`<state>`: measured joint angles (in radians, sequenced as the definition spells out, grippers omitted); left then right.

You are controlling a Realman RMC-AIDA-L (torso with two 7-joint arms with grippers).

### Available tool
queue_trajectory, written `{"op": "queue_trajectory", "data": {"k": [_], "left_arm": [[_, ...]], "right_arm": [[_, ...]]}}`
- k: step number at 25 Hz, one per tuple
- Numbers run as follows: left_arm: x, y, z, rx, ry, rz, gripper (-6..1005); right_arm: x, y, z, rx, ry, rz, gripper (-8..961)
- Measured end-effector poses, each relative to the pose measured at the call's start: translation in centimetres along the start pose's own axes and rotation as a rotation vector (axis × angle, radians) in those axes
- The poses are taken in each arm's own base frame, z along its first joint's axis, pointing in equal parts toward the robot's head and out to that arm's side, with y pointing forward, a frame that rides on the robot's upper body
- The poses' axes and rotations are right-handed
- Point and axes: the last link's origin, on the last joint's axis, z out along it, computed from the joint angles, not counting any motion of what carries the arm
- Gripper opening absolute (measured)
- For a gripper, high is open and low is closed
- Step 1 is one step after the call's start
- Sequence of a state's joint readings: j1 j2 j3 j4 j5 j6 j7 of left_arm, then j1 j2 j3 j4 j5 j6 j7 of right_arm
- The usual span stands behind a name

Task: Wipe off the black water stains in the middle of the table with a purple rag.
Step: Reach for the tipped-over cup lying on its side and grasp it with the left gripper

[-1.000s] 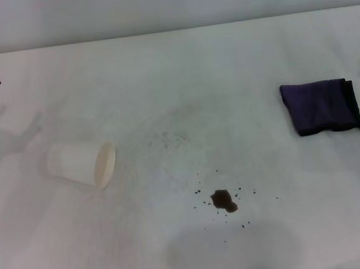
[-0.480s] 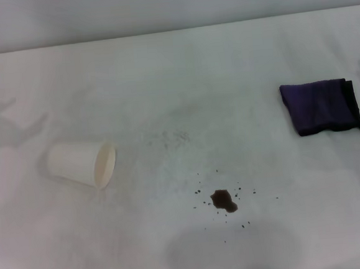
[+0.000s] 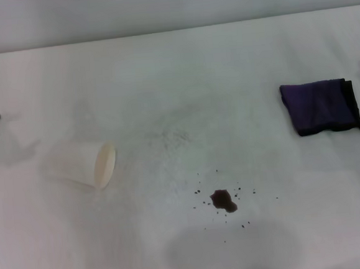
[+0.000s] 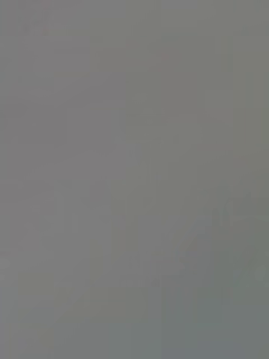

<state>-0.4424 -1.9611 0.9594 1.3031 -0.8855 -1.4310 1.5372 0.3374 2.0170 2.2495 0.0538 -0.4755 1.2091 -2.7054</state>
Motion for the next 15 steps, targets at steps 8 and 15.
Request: {"op": "queue_trajectory", "data": {"k": [8, 15], "left_arm": [[1.4, 2.9, 3.2, -0.154, -0.255, 0.211, 875], [3.0, 4.3, 4.6, -0.172, -0.261, 0.372, 875]], "right_arm": [[0.4, 0.4, -0.2, -0.004, 0.013, 0.013, 858], [0.6, 0.3, -0.5, 0.0, 0.018, 0.032, 858]]}}
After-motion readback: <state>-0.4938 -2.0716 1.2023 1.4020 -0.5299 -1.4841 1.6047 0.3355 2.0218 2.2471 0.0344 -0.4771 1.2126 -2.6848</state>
